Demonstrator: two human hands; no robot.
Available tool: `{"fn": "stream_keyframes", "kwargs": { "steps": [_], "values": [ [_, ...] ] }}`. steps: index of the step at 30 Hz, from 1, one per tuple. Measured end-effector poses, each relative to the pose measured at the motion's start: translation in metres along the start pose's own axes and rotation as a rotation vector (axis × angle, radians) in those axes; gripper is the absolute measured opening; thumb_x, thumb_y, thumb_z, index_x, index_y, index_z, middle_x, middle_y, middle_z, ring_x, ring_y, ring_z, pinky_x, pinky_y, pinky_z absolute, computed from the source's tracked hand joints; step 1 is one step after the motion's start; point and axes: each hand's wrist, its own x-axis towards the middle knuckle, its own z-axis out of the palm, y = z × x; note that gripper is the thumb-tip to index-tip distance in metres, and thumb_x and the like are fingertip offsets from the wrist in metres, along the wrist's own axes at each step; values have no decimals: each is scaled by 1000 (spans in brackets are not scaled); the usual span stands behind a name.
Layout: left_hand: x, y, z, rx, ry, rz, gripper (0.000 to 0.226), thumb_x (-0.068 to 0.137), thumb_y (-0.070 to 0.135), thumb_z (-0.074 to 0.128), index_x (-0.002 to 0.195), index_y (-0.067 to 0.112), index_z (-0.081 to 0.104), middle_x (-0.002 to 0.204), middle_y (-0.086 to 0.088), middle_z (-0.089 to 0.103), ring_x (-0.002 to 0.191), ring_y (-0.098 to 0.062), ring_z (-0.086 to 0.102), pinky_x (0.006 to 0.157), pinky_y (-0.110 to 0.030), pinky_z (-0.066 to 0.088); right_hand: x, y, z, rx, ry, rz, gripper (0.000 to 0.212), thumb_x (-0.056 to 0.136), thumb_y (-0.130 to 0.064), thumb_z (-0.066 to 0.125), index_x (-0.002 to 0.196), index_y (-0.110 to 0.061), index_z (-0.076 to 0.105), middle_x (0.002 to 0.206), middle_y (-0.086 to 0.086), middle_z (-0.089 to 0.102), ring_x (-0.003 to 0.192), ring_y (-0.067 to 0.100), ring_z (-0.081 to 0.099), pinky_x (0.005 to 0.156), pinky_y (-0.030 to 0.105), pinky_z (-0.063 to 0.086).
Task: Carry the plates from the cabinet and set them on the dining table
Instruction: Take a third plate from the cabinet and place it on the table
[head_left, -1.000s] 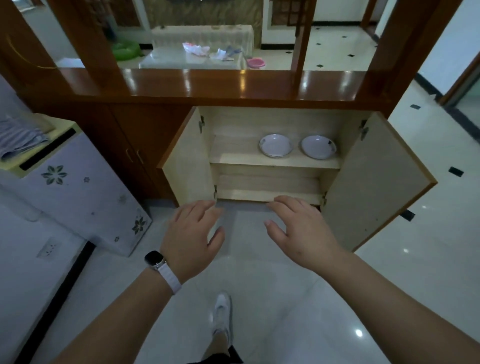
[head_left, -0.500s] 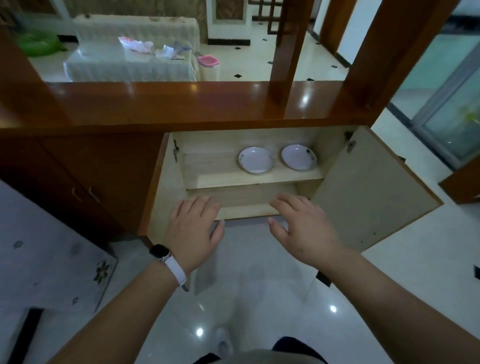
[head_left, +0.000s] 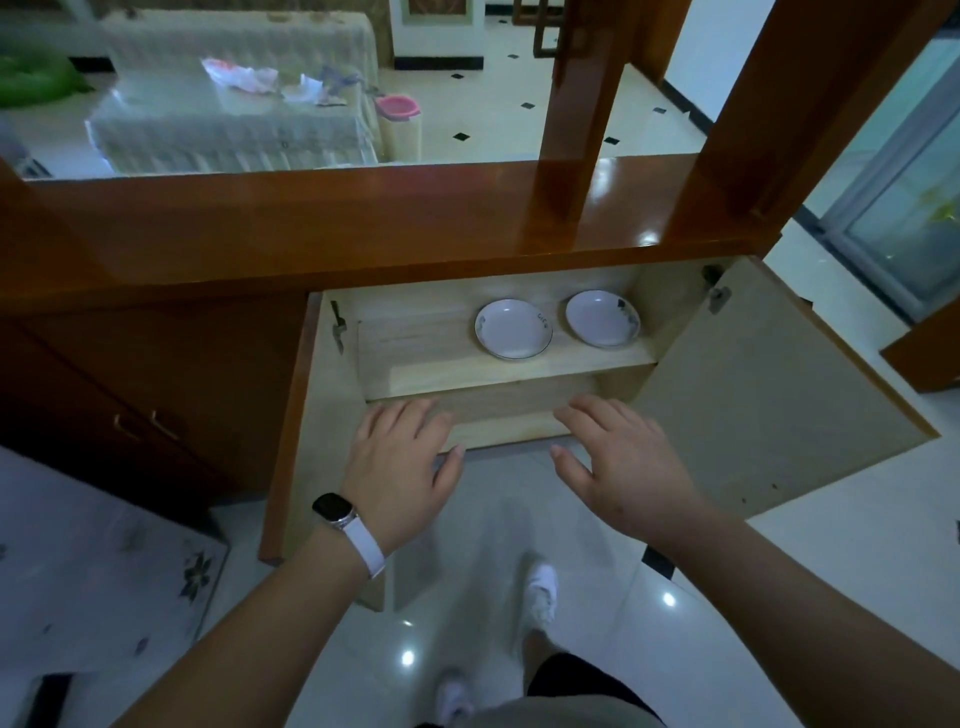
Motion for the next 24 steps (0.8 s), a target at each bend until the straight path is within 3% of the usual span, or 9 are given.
{"fn": "stream_keyframes", "kwargs": {
  "steps": [8,18,24],
  "values": [
    [71,7,30,65,-117,-58,43,88,40,43,113,14,67,126,-10,63,116,-32,55,99,-50,42,63,59,20,47,37,-44,45,87,-43,48,115,-12,66,117,8,66,105,30,62,85,42,50],
    [178,36,88,130,-112,23,37,85,35,49,108,16,70,115,-9,68,106,-32,62,91,-48,48,140,155,22,84,-30,-80,41,91,-41,54,121,-14,63,128,6,61,117,27,55,92,42,45],
    [207,40,113,152,-166,7,40,85,37,46,108,14,70,114,-10,69,106,-33,62,93,-48,47,160,182,28,65,-14,-111,37,89,-39,61,117,-15,65,123,5,64,112,27,59,88,42,48]
  ]
}}
